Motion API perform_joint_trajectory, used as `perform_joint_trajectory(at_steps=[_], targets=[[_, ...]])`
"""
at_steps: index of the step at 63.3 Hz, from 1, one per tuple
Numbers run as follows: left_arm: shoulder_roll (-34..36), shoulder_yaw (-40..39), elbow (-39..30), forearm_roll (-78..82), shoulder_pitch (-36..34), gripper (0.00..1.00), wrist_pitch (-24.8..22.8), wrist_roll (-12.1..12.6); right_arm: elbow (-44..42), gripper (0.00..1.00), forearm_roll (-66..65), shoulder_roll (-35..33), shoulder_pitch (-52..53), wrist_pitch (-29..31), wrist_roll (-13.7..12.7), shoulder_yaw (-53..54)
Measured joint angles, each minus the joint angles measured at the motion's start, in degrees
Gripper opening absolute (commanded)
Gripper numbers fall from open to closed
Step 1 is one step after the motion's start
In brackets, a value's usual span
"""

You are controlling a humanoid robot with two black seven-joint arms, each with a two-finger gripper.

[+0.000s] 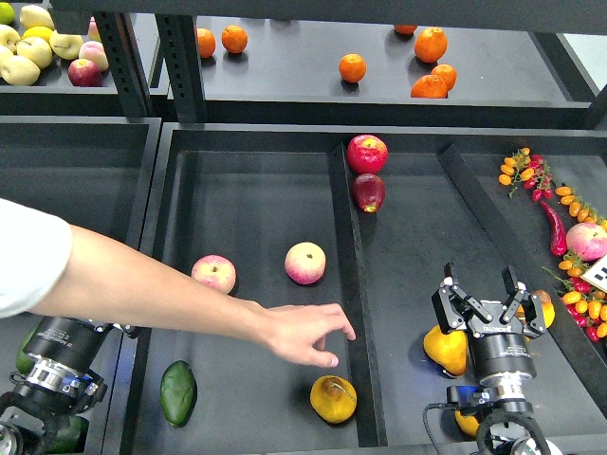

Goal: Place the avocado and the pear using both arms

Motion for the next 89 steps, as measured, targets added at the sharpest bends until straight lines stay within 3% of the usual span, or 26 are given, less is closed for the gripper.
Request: perform_joint_trajectory(at_steps=[21,60,84,89], targets=[[0.0,0.1,-0.4,-1.0,0.0,1.0,0.0,-1.2,0.0,1.0,0.0,0.0,0.0,0.0,0.0,0.0],[0.0,0.5,1.9,-1.1,-0.5,1.0,0.0,-1.1,-0.4,1.0,0.0,0.0,0.0,0.0,0.0,0.0],[0.0,1.4,2.2,-0.4,-1.1,1.0,0.0,0.1,-0.7,1.0,0.0,0.0,0.0,0.0,0.0,0.0],[1.2,2.7,1.8,0.2,-2.3,1.0,0.0,1.3,-0.7,1.0,0.0,0.0,-0.1,0.0,0.0,0.1]])
